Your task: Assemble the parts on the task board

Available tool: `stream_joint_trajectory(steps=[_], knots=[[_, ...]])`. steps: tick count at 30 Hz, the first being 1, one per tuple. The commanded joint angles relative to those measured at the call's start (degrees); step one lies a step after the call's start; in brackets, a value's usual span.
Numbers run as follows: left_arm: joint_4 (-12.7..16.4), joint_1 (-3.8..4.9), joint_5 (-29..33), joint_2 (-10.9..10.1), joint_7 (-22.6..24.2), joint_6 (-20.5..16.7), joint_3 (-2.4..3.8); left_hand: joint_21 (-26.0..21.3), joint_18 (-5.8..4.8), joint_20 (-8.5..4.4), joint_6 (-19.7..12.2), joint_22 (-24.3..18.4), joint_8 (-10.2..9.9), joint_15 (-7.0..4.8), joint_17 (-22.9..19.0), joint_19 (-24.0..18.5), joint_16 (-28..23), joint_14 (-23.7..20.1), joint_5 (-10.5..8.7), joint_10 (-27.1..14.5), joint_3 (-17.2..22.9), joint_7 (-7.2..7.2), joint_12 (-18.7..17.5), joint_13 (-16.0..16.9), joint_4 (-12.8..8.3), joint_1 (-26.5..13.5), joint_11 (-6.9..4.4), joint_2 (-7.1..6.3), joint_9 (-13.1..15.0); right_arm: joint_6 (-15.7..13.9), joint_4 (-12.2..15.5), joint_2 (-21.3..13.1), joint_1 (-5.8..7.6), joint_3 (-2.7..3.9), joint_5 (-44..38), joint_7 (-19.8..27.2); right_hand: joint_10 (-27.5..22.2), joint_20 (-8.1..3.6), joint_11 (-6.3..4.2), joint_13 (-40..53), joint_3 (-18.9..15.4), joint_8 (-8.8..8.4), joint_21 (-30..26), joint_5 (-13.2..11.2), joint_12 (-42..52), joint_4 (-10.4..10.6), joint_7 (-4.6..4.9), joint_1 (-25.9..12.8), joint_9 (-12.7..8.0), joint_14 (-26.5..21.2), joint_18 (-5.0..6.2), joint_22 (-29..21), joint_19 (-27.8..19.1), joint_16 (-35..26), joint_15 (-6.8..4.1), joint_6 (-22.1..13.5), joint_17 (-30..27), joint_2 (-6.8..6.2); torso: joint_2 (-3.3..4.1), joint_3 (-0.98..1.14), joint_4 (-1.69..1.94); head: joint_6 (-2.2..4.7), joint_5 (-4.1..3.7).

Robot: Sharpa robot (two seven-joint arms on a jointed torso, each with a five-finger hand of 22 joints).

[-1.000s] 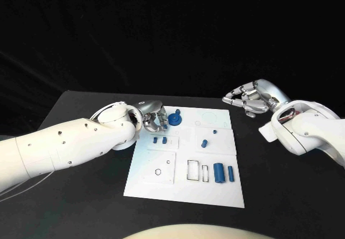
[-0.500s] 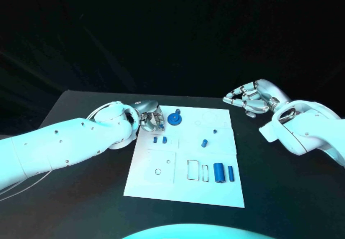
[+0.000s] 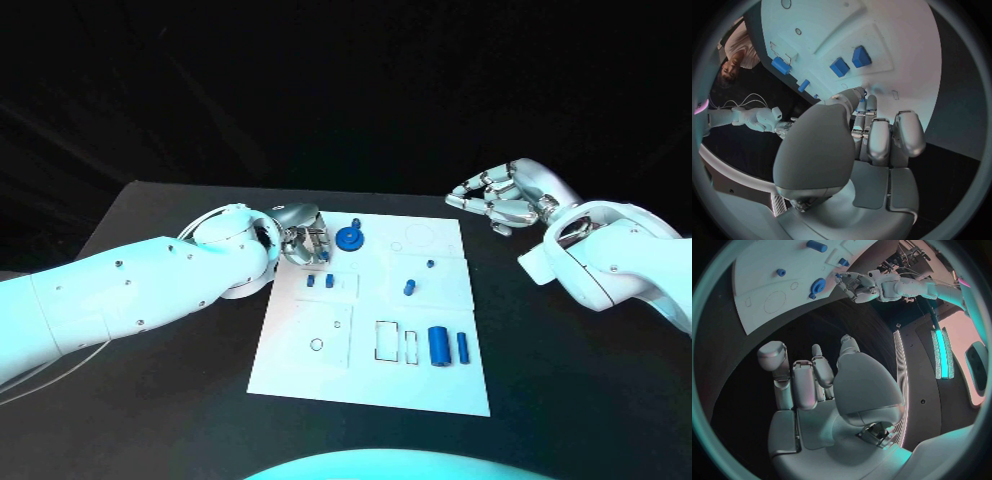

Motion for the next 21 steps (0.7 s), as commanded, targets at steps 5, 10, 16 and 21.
stream_joint_trajectory(steps=[5,10,16,21], knots=[[-0.3,-0.03,0.3,0.6,0.0,1.7,-0.09,0.3,-1.08,0.01,0.4,0.0,-0.3,-0.08,-0.1,0.4,0.0,0.3,-0.31,0.5,0.3,-0.08,-0.3,0.0,-0.1,-0.5,-0.13,0.0,-0.1,0.2,0.1,0.1,-0.04,0.0,-0.3,0.3,0.0,-0.16,-0.12,0.1,-0.3,0.27,-0.1,0.1,0.2,-0.1,-0.33,0.0,0.1,1.9,0.99,0.0,-0.1,0.0,-0.27,0.2,0.0,0.72,-0.01,-0.02,0.01,-0.13,0.0],[-0.3,-0.04,0.3,0.7,-0.2,2.3,-0.13,0.3,-1.07,0.0,0.4,0.0,-0.3,-0.08,-0.2,0.4,0.0,0.3,-0.32,0.5,0.4,-0.09,-0.4,0.0,-0.1,-0.5,-0.13,0.0,-0.1,0.2,0.1,0.1,-0.04,0.0,-0.3,0.3,0.0,-0.16,-0.12,0.1,-0.3,0.27,-0.1,0.1,0.2,-0.1,-0.33,0.0,0.1,1.9,0.99,0.0,-0.1,0.0,-0.27,0.2,0.0,0.72,-0.02,-0.01,0.05,-0.26,-0.03],[-0.3,-0.05,0.3,0.6,-0.3,2.8,-0.15,0.4,-1.08,0.0,0.4,0.1,-0.3,-0.08,0.0,0.5,0.1,0.4,-0.34,0.5,0.4,-0.1,-0.4,0.0,-0.1,-0.5,-0.14,0.02,-0.1,0.2,0.2,0.1,-0.04,0.0,-0.3,0.3,0.0,-0.16,-0.12,0.1,-0.3,0.27,-0.1,0.1,0.2,-0.1,-0.33,0.0,0.1,1.9,0.99,0.0,-0.1,0.0,-0.27,0.2,0.0,0.72,-0.03,-0.02,0.02,-0.3,0.02],[-0.3,-0.05,0.3,0.6,-0.5,2.9,-0.15,0.4,-1.09,-0.01,0.5,0.1,-0.3,-0.09,-0.1,0.5,0.0,0.3,-0.39,0.6,0.4,-0.13,-0.5,0.0,-0.1,-0.6,-0.16,0.08,-0.1,0.2,0.2,0.0,-0.04,0.0,-0.3,0.3,0.0,-0.16,-0.12,0.1,-0.3,0.27,-0.1,0.1,0.2,-0.1,-0.33,0.0,0.1,1.9,0.99,0.0,-0.1,0.0,-0.27,0.2,0.0,0.72,-0.03,-0.02,0.01,-0.39,0.03]])
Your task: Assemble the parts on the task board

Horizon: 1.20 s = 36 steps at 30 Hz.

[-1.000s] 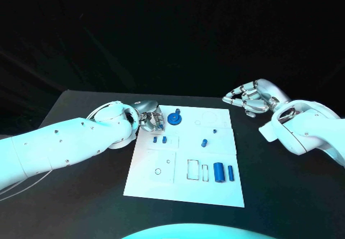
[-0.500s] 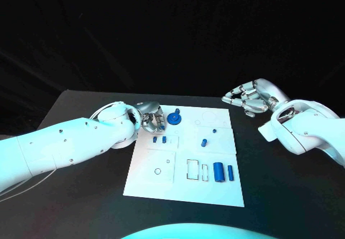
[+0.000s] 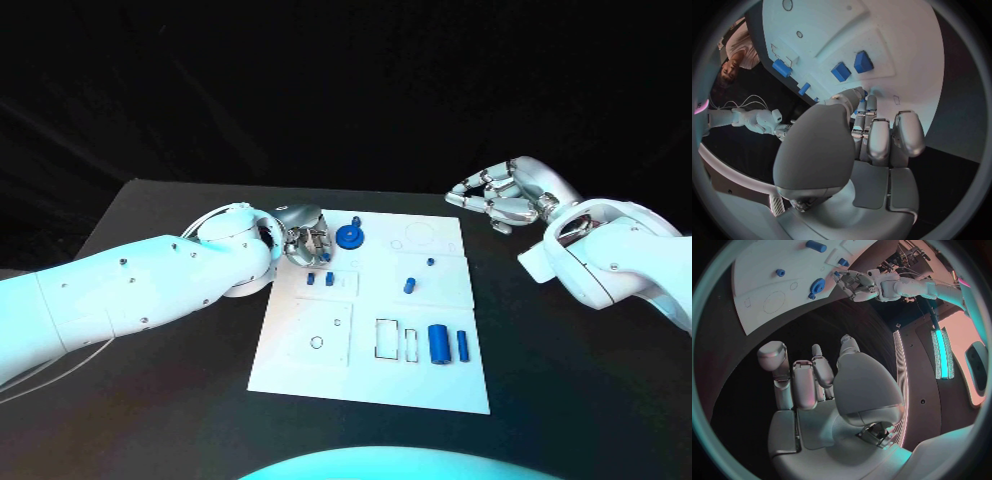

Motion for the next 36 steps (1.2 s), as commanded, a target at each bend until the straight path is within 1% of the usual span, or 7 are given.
stream_joint_trajectory(steps=[1,12,15,20,28,33,36], knots=[[0.1,-0.02,0.2,0.1,-0.3,1.3,-0.01,0.4,-1.11,-0.01,0.5,0.1,-0.3,-0.11,-0.2,0.5,-0.1,0.3,-0.41,0.5,0.3,-0.14,-0.2,0.0,0.0,-0.6,0.0,0.11,-0.1,0.2,0.1,0.0,-0.04,0.0,-0.3,0.3,0.0,-0.16,-0.12,0.1,-0.3,0.27,-0.1,0.1,0.2,-0.1,-0.33,0.0,0.1,1.9,0.99,0.0,-0.1,0.0,-0.27,0.2,0.0,0.72,0.01,-0.01,-0.01,-0.07,0.03],[0.1,-0.02,0.3,0.1,-0.4,1.2,-0.01,0.4,-1.1,0.0,0.1,0.0,-0.7,-0.01,0.0,0.4,0.1,0.4,-0.47,0.2,0.3,0.12,-0.9,-0.2,-0.1,-1.0,0.2,-0.1,-0.4,0.2,0.1,0.0,-0.04,0.0,-0.3,0.3,0.0,-0.17,-0.12,0.0,-0.4,0.29,-0.2,0.0,0.2,-0.1,-0.33,0.0,0.1,1.8,1.0,0.0,-0.1,-0.1,-0.27,0.2,-0.1,0.74,0.0,-0.01,0.0,-0.1,0.05],[0.0,-0.01,0.5,0.1,-0.4,1.2,-0.01,0.3,-1.09,0.18,-1.4,0.0,-1.3,0.24,-0.3,0.3,0.0,0.3,-0.44,0.1,0.6,0.57,-1.6,-0.3,-0.1,-1.4,0.54,-0.39,-1.1,0.2,0.1,0.0,-0.04,0.0,-0.3,0.3,-0.1,-0.18,-0.12,0.0,-0.4,0.3,-0.3,0.0,0.2,-0.1,-0.33,0.0,0.1,1.8,1.01,0.0,-0.1,-0.1,-0.28,0.2,-0.1,0.75,-0.03,-0.01,-0.01,-0.11,0.08],[0.0,-0.01,0.6,0.1,-0.5,1.3,-0.01,0.2,-1.06,0.42,-3.3,-0.1,-1.3,0.49,-0.7,0.2,-0.1,0.2,-0.44,0.3,0.9,0.98,-2.4,-0.4,-0.2,-1.9,0.82,-0.79,-2.1,0.2,0.1,0.0,-0.04,0.0,-0.3,0.3,-0.1,-0.18,-0.12,0.0,-0.4,0.3,-0.3,0.0,0.2,-0.1,-0.33,0.0,0.1,1.8,1.01,0.0,-0.1,-0.1,-0.28,0.2,-0.1,0.75,-0.01,0.01,0.0,-0.13,0.05],[0.0,-0.01,0.7,0.0,-0.9,1.2,-0.02,0.2,-1.02,0.55,-4.3,-0.2,-1.3,0.63,-1.2,0.1,-0.3,0.1,-0.44,0.5,1.0,1.27,-2.8,-0.4,-0.2,-2.2,0.98,-1.09,-2.7,0.3,0.0,-0.1,-0.04,0.0,-0.3,0.1,-0.1,-0.18,-0.12,-0.1,-0.4,0.3,-0.3,0.0,0.1,-0.1,-0.33,0.0,0.1,1.8,1.03,-0.1,-0.2,-0.2,-0.28,0.2,-0.2,0.75,0.0,0.02,-0.03,-0.15,0.03],[0.0,-0.01,0.8,-0.2,-0.9,0.6,-0.02,0.0,-0.96,0.73,-6.8,-0.4,-1.3,0.75,-1.6,-0.1,-0.4,-0.1,-0.42,0.7,1.3,1.34,-3.5,-0.5,-0.3,-2.5,1.07,-1.61,-4.0,0.4,0.0,-0.1,-0.04,0.0,-0.6,-0.4,-0.9,-0.18,-0.11,-1.0,-0.5,0.29,-0.9,-0.1,-0.7,-0.2,-0.31,0.0,0.1,1.7,1.13,-0.4,-0.4,-0.6,-0.28,0.0,-0.7,0.73,0.0,0.01,0.01,-0.18,-0.05],[0.0,-0.01,1.1,-0.2,-0.9,0.5,-0.02,0.0,-0.95,0.74,-7.2,-0.4,-1.3,0.75,-1.6,-0.1,-0.4,-0.1,-0.44,0.8,1.3,1.34,-3.6,-0.5,-0.3,-2.6,1.06,-1.72,-4.2,0.5,0.0,-0.1,-0.04,0.0,-0.7,-0.6,-1.3,-0.19,-0.1,-1.5,-0.6,0.29,-1.2,-0.2,-1.1,-0.2,-0.3,0.1,0.1,1.6,1.19,-0.6,-0.6,-0.9,-0.27,-0.1,-1.0,0.72,-0.01,0.02,0.0,-0.17,-0.07]])
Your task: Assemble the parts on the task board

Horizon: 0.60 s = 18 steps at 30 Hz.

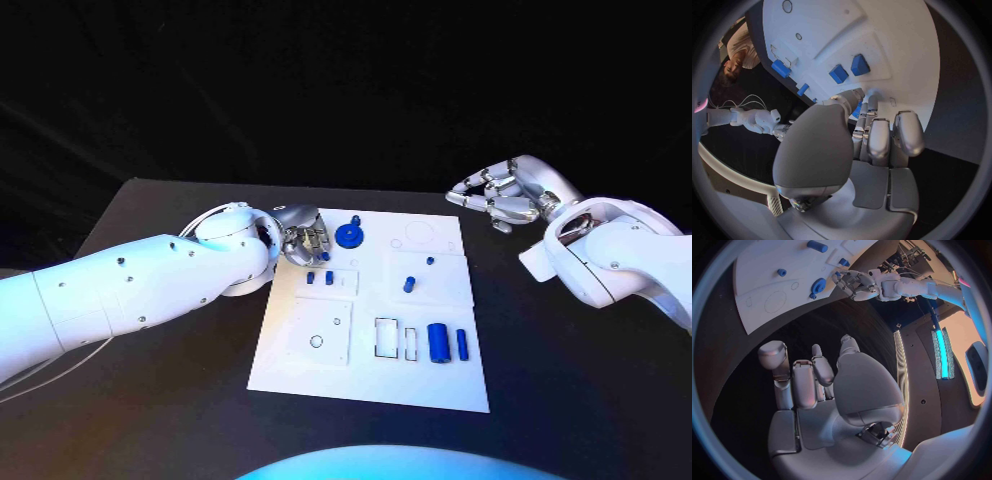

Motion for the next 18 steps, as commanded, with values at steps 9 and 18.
stream_joint_trajectory(steps=[9,18], knots=[[0.5,0.02,1.5,-0.8,0.1,-0.4,0.03,-0.4,-0.93,0.33,-0.7,-0.2,0.0,0.33,-0.3,-0.2,-0.5,-0.2,-0.21,0.1,0.4,0.02,-0.6,-0.1,0.0,-0.5,0.35,-0.1,-0.4,2.8,-0.4,0.1,-0.04,0.0,-2.3,-2.1,-16.8,-0.17,-0.17,-22.9,0.8,0.94,-3.3,-1.2,-22.9,-1.9,-0.31,6.0,0.3,0.8,1.63,-1.6,-1.3,-3.0,-0.47,-0.5,-2.6,1.81,-0.01,-0.02,0.01,0.08,-0.02],[2.2,0.45,10.7,-5.2,2.6,-3.6,0.24,-2.3,-0.32,0.29,1.0,-2.7,0.6,0.2,-3.4,-1.7,-2.1,-1.1,-0.2,0.2,0.6,-0.44,-1.1,0.0,-0.3,-0.6,0.12,-0.2,-0.6,11.0,-0.8,0.3,-0.05,0.0,-17.2,-6.0,-13.5,-0.39,0.08,-43.3,7.1,-0.47,-0.5,-4.9,-47.8,-4.9,-0.09,18.5,-0.7,1.2,0.98,1.1,0.9,-5.5,-0.36,2.6,-5.4,0.03,-0.1,0.02,0.0,0.63,-1.13]])
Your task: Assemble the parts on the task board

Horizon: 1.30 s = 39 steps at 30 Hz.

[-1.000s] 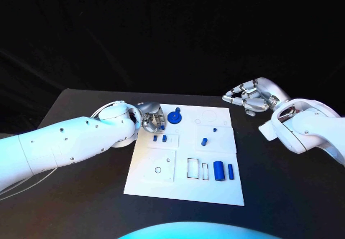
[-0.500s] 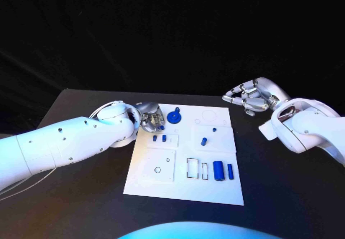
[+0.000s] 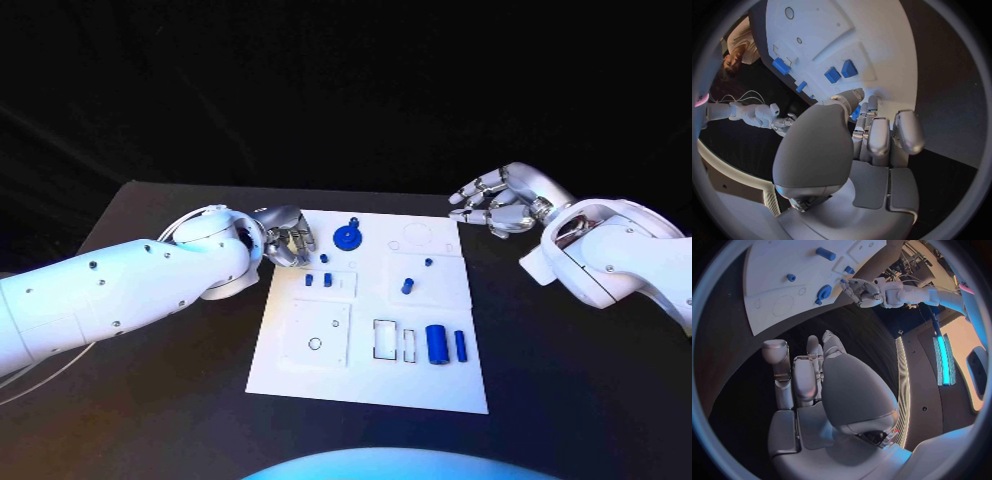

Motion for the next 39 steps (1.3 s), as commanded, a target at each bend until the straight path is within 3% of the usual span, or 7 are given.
stream_joint_trajectory(steps=[1,4,9,11,16,22,39], knots=[[0.7,0.42,9.7,-1.5,2.9,-3.3,0.14,-1.1,-0.23,-0.04,0.3,-1.3,0.1,-0.05,-1.7,-0.9,-1.1,-1.0,-0.18,0.2,0.2,-0.07,-0.5,0.0,0.1,-0.7,0.13,-0.24,-0.2,7.2,0.0,0.3,-0.09,-0.02,-14.1,-3.6,1.3,0.04,0.13,-4.0,1.1,-0.35,2.3,-0.3,-4.8,0.1,-0.13,1.5,-0.2,1.4,-0.15,1.7,1.3,1.4,0.01,1.3,1.4,-0.68,-0.03,0.02,0.01,0.38,-0.9],[1.2,0.73,17.7,-3.2,5.7,-6.4,0.19,-1.8,-0.07,-0.07,0.4,-2.1,0.1,-0.06,-2.8,-1.4,-1.8,-1.3,-0.17,0.4,0.0,0.0,-0.5,0.1,0.4,-1.3,0.15,-0.26,-0.3,8.9,0.3,0.6,-0.6,-0.05,-23.8,-5.8,3.6,0.14,0.06,-8.6,2.2,-1.29,6.3,-1.1,-9.8,1.0,-0.28,2.2,-0.7,2.4,-0.9,4.6,3.4,3.9,-0.03,2.6,3.8,-1.73,-0.01,0.01,-0.04,0.68,-1.77],[2.1,0.95,34.0,-4.9,11.5,-11.5,0.18,-17.3,3.68,0.36,2.1,-19.9,0.4,0.4,-22.7,-12.5,-16.8,-9.9,-0.16,-0.1,0.2,0.64,-0.9,0.2,0.5,-1.6,0.86,0.75,-0.9,10.8,0.6,1.6,-1.62,-0.19,-35.1,-9.0,5.8,-0.04,0.13,-12.5,3.2,-2.27,10.4,-1.5,-13.8,2.4,-0.58,2.4,-1.1,2.8,-1.63,7.5,5.2,5.7,0.19,4.2,5.6,-3.07,0.04,-0.03,0.01,1.03,-2.84],[2.9,0.99,42.1,-5.6,13.8,-12.9,0.1,-20.1,4.25,0.35,2.3,-22.8,0.4,0.41,-26.2,-14.2,-19.6,-11.4,-0.14,0.2,0.3,0.75,-0.5,0.3,0.3,-1.4,0.74,1.21,-1.1,11.0,0.6,2.1,-2.19,-0.26,-38.3,-9.9,6.0,0.01,0.28,-13.2,3.3,-2.66,11.4,-1.8,-14.5,2.8,-0.38,2.3,-1.3,2.8,-1.84,8.2,5.6,6.1,0.28,4.1,6.0,-3.43,0.05,-0.04,0.0,1.13,-3.0],[4.7,1.0,58.6,-7.1,19.8,-13.0,-0.12,-21.8,4.43,0.12,3.2,-24.4,0.7,0.09,-27.4,-14.4,-20.8,-11.3,-0.22,1.6,0.0,0.48,1.0,0.9,-0.3,-1.0,0.22,1.95,-1.2,11.5,0.5,3.5,-3.11,-0.37,-42.5,-11.4,6.2,0.25,0.65,-14.4,3.8,-3.43,12.6,-2.7,-15.8,3.6,-0.01,2.3,-1.5,2.9,-2.1,9.1,6.1,6.7,0.48,3.9,6.6,-4.15,0.11,-0.04,-0.06,1.19,-3.77],[6.8,0.98,70.1,-8.7,24.7,-10.4,-0.31,-22.9,4.53,0.01,3.4,-25.3,0.8,0.01,-27.8,-14.6,-21.2,-11.4,-0.18,1.6,-0.3,0.38,1.5,1.1,-0.7,-0.8,0.11,2.28,-1.3,12.1,-0.4,5.3,-4.02,-0.56,-44.7,-12.6,6.2,0.47,0.91,-15.5,4.3,-4.04,14.3,-3.1,-16.9,4.3,0.16,2.1,-1.8,3.1,-2.41,10.3,6.9,7.8,0.71,3.8,7.7,-4.7,0.12,-0.11,0.1,0.92,-4.42],[8.7,0.97,74.4,-9.9,27.6,-9.6,-0.39,-23.7,4.61,-0.06,3.5,-26.1,0.8,-0.02,-28.0,-14.8,-21.5,-11.5,-0.15,1.4,-0.7,0.41,1.9,1.3,-1.2,-0.6,0.1,2.52,-1.5,11.9,-4.1,9.6,-5.77,-0.74,-46.7,-13.6,6.9,0.59,0.92,-17.3,6.6,-4.66,17.4,-3.5,-18.3,4.7,0.07,2.8,-1.9,3.4,-2.97,12.6,8.1,9.6,0.77,4.5,9.5,-4.52,0.15,-0.09,0.05,0.77,-4.34]])
